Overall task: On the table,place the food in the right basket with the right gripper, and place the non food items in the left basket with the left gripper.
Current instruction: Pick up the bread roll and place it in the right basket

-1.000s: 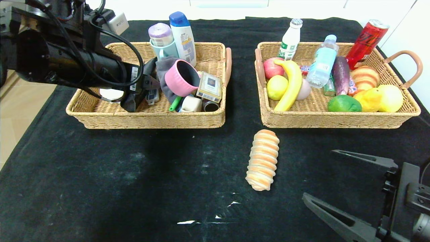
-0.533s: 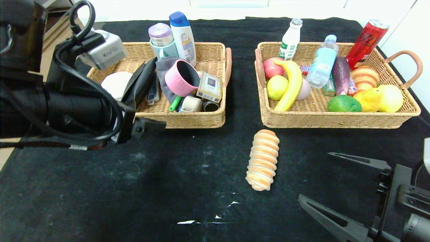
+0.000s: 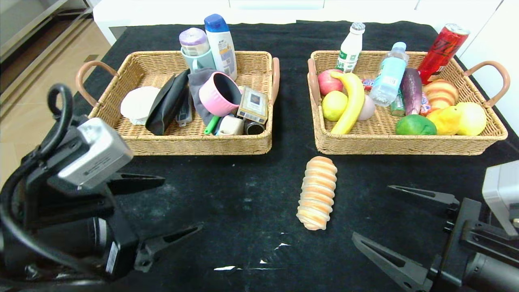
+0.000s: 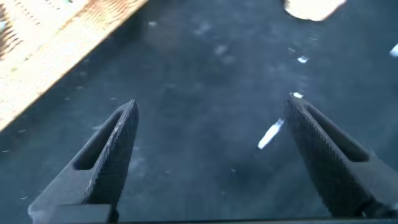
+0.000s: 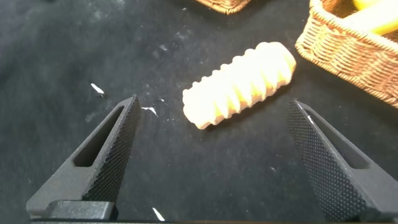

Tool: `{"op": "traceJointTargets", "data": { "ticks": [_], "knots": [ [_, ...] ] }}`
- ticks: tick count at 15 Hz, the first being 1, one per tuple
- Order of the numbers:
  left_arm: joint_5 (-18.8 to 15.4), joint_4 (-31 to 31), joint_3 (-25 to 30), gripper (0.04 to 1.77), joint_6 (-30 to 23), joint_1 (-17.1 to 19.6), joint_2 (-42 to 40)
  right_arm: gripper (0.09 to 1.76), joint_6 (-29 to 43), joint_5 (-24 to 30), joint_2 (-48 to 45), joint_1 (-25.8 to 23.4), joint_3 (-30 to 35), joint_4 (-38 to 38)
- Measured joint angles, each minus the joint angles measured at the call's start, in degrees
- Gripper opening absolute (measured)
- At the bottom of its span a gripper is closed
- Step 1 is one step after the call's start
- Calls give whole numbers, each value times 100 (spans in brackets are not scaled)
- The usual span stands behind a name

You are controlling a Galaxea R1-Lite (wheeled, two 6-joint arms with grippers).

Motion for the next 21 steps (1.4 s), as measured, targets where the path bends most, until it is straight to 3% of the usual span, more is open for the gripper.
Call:
{"op": "traceJointTargets", "data": {
  "ticks": [6, 13, 17, 21],
  "knots": [
    [-100, -1085, 1219, 170, 44, 38, -594, 171, 2, -2, 196, 49, 32, -7],
    [-74, -1228, 1257, 171, -13, 236, -660, 171, 88, -40, 533, 29, -180, 65],
    [-50, -1231, 1296, 171, -22, 278, -714, 171, 333, -1007, 1013, 93, -981, 642],
    [-99, -1229, 1300, 171, -15, 383, -775, 171, 1368, -2169, 1340, 536, -2196, 2445]
  ]
}}
